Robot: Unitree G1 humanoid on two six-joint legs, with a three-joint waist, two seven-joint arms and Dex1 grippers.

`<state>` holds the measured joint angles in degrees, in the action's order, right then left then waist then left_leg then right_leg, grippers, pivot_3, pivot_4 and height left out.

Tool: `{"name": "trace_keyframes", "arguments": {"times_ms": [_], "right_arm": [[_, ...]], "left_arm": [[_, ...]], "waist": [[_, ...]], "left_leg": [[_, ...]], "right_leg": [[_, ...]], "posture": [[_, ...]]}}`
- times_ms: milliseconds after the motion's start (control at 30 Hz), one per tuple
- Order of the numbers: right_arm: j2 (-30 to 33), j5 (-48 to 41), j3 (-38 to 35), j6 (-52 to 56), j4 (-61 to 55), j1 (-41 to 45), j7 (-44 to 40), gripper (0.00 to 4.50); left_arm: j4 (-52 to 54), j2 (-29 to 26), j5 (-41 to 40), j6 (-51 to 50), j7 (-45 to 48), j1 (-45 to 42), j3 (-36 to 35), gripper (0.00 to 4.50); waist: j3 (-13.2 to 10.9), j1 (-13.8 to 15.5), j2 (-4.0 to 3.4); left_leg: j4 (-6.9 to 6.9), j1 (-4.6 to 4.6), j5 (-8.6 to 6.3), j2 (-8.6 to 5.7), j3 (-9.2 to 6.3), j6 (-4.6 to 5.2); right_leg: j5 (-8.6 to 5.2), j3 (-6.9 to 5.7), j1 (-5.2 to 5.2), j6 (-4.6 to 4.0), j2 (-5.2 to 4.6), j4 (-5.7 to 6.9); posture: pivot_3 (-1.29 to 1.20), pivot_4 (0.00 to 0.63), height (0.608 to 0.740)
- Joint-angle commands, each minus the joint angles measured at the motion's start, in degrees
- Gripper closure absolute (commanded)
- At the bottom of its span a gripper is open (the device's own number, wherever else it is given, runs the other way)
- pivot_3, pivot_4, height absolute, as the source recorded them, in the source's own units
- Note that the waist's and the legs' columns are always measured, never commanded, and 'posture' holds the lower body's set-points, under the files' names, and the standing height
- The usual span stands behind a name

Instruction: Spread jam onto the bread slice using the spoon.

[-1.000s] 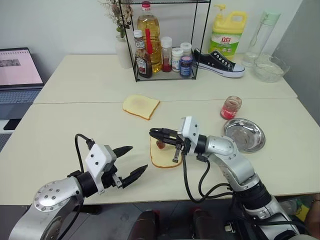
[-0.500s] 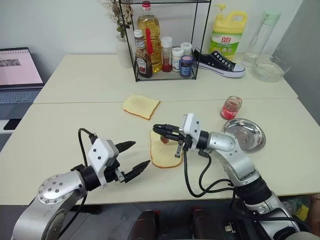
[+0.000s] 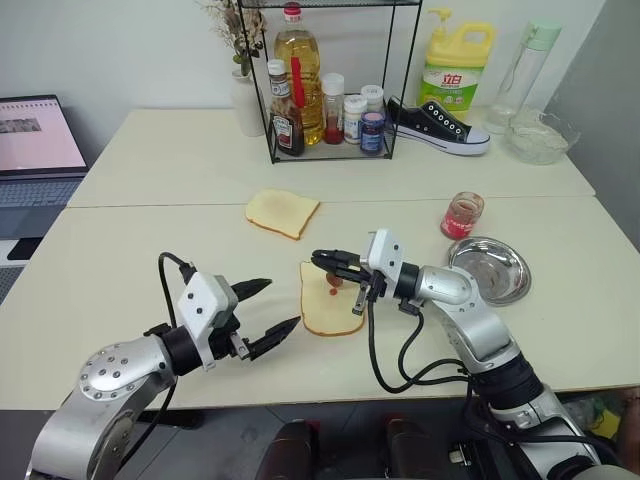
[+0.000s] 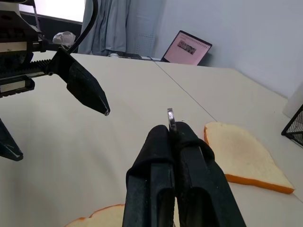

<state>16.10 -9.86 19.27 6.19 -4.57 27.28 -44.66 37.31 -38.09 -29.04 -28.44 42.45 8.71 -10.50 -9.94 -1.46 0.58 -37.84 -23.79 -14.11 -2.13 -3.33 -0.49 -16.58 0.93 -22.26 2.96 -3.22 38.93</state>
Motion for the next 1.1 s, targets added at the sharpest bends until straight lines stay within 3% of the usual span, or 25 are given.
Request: {"name": "trace_keyframes", "arguments": {"times_ms": [33, 1100], "right_arm": [[-0.6, 0.6, -0.7, -2.4, -0.1, 0.0, 0.0, 4.46], [-0.9, -6.1, -1.3, 5.6, -7.5, -2.4, -4.6, 4.46]], "left_arm": [[0.1, -0.5, 0.0, 1.3, 0.4, -0.6, -0.3, 0.36], [1.1, -0.9, -0.8, 0.6, -0.1, 0.5, -0.8, 0.36]], "waist": [[0.0, 0.0, 0.00], [0.0, 0.0, 0.00]], "left_leg": [[0.00, 0.00, 0.00, 0.00, 0.00, 0.00], [0.00, 0.00, 0.00, 0.00, -0.02, 0.00]], "right_leg": [[0.00, 0.00, 0.00, 0.00, 0.00, 0.00], [0.00, 0.01, 0.00, 0.00, -0.02, 0.00]], "posture": [[0.00, 0.150, 0.740], [0.00, 0.150, 0.740]]}}
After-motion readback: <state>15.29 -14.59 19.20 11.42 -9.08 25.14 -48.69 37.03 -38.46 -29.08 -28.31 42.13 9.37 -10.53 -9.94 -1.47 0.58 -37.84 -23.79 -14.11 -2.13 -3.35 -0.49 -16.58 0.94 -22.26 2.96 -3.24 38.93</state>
